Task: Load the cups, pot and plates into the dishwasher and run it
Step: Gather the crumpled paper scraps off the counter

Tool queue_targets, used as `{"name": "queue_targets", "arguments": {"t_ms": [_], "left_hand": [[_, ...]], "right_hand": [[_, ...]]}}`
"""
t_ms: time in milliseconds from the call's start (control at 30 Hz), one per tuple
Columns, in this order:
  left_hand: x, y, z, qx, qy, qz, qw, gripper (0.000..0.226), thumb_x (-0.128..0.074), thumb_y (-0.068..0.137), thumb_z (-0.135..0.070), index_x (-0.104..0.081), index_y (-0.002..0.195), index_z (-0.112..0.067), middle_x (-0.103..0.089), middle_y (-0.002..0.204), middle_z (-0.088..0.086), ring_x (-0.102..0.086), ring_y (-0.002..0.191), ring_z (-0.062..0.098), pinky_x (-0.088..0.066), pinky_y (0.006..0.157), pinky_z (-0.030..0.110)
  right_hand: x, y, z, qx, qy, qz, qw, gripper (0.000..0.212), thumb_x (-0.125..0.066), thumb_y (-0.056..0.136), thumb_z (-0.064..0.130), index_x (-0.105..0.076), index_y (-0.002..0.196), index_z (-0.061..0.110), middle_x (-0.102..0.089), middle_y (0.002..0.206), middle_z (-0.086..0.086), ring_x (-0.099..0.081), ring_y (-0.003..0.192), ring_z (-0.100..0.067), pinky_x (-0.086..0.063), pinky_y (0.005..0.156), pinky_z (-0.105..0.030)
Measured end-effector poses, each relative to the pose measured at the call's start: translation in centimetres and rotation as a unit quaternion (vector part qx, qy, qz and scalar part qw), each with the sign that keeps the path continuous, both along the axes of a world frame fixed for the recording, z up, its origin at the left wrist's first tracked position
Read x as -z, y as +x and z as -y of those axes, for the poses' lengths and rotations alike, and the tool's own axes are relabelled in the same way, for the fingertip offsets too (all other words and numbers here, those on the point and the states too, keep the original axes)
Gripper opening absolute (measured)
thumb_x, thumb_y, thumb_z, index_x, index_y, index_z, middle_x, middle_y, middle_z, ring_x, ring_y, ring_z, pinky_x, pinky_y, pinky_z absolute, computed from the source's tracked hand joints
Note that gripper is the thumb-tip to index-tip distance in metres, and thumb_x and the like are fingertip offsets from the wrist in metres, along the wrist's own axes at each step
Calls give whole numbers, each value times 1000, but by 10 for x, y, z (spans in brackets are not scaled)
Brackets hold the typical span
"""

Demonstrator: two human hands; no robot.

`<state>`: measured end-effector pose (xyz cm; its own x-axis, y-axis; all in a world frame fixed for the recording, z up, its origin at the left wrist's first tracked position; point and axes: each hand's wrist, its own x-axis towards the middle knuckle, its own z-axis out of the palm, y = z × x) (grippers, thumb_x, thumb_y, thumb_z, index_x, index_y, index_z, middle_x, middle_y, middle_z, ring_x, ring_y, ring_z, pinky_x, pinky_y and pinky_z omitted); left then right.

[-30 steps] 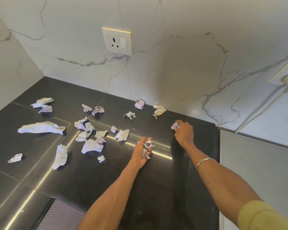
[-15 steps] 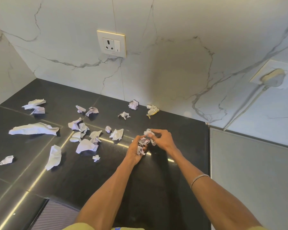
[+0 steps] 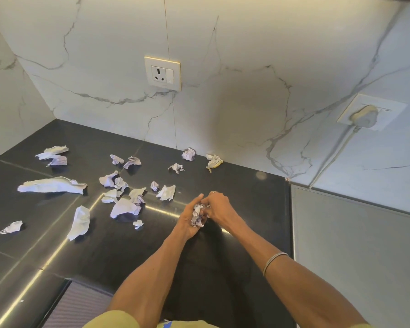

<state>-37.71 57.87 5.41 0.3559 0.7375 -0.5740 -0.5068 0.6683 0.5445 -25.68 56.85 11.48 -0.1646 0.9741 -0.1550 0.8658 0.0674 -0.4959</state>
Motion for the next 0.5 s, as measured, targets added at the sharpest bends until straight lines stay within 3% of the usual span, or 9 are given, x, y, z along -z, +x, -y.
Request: {"name": "queue_targets", "arguments": {"t_ms": [67, 133, 233, 333, 433, 500], "left_hand": [[-4, -5, 5, -15, -9, 15, 1000, 25, -79, 79, -30, -70, 88, -8, -70, 77, 6, -63, 59, 13, -49, 57, 22], [-6, -11, 11, -35, -18, 37, 999, 20, -75, 83, -21, -71, 93, -4, -72, 89, 12, -68, 66, 18, -53, 61, 25], [-7, -18, 16, -65, -28, 68, 995, 24, -75, 81, -13, -68, 100, 2, -67, 102, 21, -69, 81, 28, -55, 83, 35], [-4, -30, 20, -103, -22, 67, 992, 43, -78, 80, -13, -62, 117, 2, -60, 122, 24, -62, 98, 28, -42, 105, 35], [6, -48, 23, -116, -21, 68, 991, 53, -85, 76, -25, -63, 119, -2, -58, 122, 17, -55, 85, 18, -42, 80, 25], [-1, -64, 34, -113, -32, 80, 990, 52, -81, 82, -29, -66, 122, 0, -64, 116, 14, -54, 82, 15, -42, 77, 24]], "right_hand": [[1, 2, 3, 19, -2, -46, 999, 19, -77, 78, 21, -79, 97, 25, -71, 88, 2, -65, 83, -14, -54, 86, -34], [3, 3, 6, 57, 2, -120, 991, 32, -84, 71, 21, -75, 101, 25, -71, 83, 5, -66, 78, -8, -57, 80, -32], [3, -2, 7, 100, -16, -214, 972, 49, -89, 67, 22, -64, 109, 23, -67, 89, 0, -65, 80, -8, -53, 68, -20], [3, -16, 4, 109, -18, -254, 961, 42, -86, 72, 28, -66, 108, 23, -68, 92, 1, -64, 84, -7, -46, 64, -12], [3, -34, 5, 98, -22, -286, 953, 40, -85, 75, 29, -66, 110, 21, -68, 87, 4, -65, 81, -6, -47, 63, -10], [3, -49, 7, 76, -25, -286, 955, 44, -85, 75, 27, -64, 113, 21, -67, 84, 4, -66, 79, -6, -49, 61, -11]]}}
